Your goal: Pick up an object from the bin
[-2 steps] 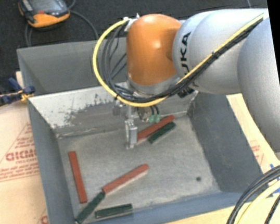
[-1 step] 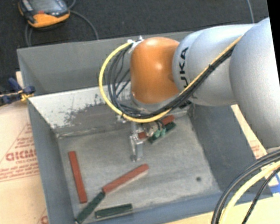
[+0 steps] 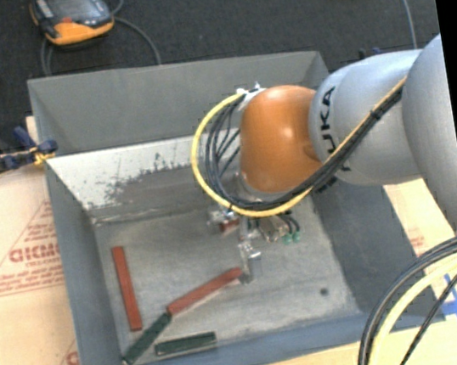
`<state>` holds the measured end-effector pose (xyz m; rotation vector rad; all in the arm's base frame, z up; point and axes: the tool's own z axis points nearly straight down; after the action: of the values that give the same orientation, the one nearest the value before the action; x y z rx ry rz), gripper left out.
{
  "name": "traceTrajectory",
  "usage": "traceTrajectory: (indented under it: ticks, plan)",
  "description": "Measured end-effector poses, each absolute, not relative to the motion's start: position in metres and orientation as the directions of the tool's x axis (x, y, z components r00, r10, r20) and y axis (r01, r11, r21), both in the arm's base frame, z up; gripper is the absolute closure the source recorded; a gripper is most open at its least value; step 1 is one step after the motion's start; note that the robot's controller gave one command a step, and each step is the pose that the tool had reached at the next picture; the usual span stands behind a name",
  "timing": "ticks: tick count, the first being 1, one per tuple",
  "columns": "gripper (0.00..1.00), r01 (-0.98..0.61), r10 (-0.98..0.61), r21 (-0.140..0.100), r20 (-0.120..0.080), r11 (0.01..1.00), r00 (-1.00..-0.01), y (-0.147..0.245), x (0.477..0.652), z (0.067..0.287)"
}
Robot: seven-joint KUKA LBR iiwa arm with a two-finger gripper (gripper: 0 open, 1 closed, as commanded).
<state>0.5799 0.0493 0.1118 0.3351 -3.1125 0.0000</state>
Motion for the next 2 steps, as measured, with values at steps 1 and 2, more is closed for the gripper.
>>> traceTrajectory:
  ticks: [1, 2]
  plan:
    - [1.00, -0.256, -0.256, 0.001, -0.003, 0.967, -0.967, 0.1515, 0.5671, 0.0707]
    - [0.00, -0.254, -0.254, 0.002, -0.003, 0.967, -0.967, 0.1514, 0.5672, 0.0709]
